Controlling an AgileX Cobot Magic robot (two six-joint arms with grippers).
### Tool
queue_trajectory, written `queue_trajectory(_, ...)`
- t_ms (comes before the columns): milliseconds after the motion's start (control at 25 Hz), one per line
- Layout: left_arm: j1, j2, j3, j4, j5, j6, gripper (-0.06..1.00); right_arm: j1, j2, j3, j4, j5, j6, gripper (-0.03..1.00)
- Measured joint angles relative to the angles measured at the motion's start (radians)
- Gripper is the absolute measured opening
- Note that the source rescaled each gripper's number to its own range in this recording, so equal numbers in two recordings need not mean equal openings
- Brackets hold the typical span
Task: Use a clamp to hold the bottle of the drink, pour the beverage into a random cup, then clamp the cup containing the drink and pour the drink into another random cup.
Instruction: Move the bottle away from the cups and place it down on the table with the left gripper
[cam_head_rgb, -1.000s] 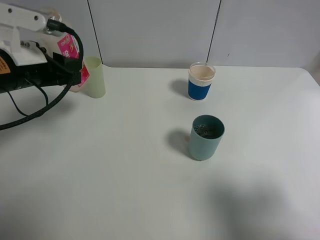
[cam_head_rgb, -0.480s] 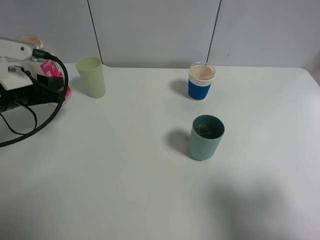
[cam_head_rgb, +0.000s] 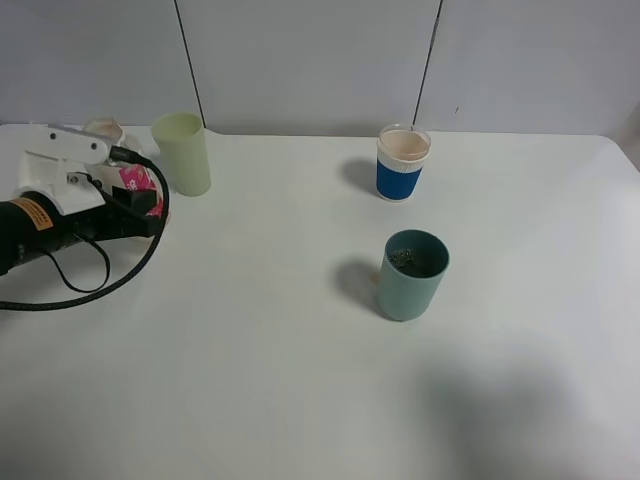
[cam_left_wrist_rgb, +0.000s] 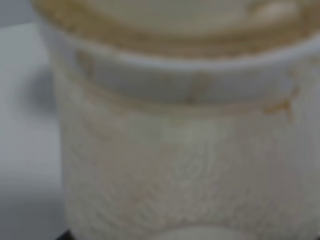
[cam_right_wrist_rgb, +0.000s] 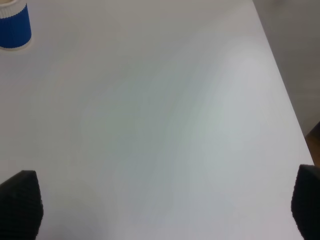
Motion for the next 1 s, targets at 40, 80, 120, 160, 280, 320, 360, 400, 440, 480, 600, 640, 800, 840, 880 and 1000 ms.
queue_trajectory(40,0.0,0.016,0.0,0.0,-0.006,0.003,0.0,0.0,0.0,0.0,0.0,0.0,0.0,1.0)
queue_trajectory(80,0.0,0.03,0.0,0.0,-0.011,0.005,0.0,0.0,0.0,0.0,0.0,0.0,0.0,1.0)
queue_trajectory(120,0.0,0.039,0.0,0.0,-0.017,0.006,0.0,0.0,0.0,0.0,0.0,0.0,0.0,1.0)
queue_trajectory(160,0.0,0.048,0.0,0.0,-0.019,0.006,0.0,0.0,0.0,0.0,0.0,0.0,0.0,1.0)
queue_trajectory(280,0.0,0.068,-0.001,0.0,-0.035,0.007,0.0,0.0,0.0,0.0,0.0,0.0,0.0,1.0)
queue_trajectory(320,0.0,0.075,-0.001,0.0,-0.046,0.008,0.0,0.0,0.0,0.0,0.0,0.0,0.0,1.0)
queue_trajectory(360,0.0,0.082,-0.001,0.0,-0.056,0.009,0.0,0.0,0.0,0.0,0.0,0.0,0.0,1.0)
queue_trajectory(400,0.0,0.101,-0.001,0.0,-0.091,0.018,0.0,0.0,0.0,0.0,0.0,0.0,0.0,1.0)
queue_trajectory(440,0.0,0.115,-0.001,0.0,-0.109,0.022,0.0,0.0,0.0,0.0,0.0,0.0,0.0,1.0)
queue_trajectory(480,0.0,0.126,-0.001,0.0,-0.131,0.026,0.0,0.0,0.0,0.0,0.0,0.0,0.0,1.0)
queue_trajectory(600,0.0,0.164,-0.001,0.011,-0.188,0.029,0.0,0.0,0.0,0.0,0.0,0.0,0.0,1.0)
queue_trajectory(640,0.0,0.174,-0.001,0.014,-0.197,0.031,0.0,0.0,0.0,0.0,0.0,0.0,0.0,1.0)
queue_trajectory(800,0.0,0.21,-0.001,0.018,-0.213,0.057,0.0,0.0,0.0,0.0,0.0,0.0,0.0,1.0)
queue_trajectory(840,0.0,0.216,-0.001,0.019,-0.217,0.06,0.0,0.0,0.0,0.0,0.0,0.0,0.0,1.0)
queue_trajectory(880,0.0,0.22,-0.001,0.019,-0.219,0.062,0.0,0.0,0.0,0.0,0.0,0.0,0.0,1.0)
queue_trajectory(1000,0.0,0.222,-0.001,0.019,-0.228,0.066,0.0,0.0,0.0,0.0,0.0,0.0,0.0,1.0)
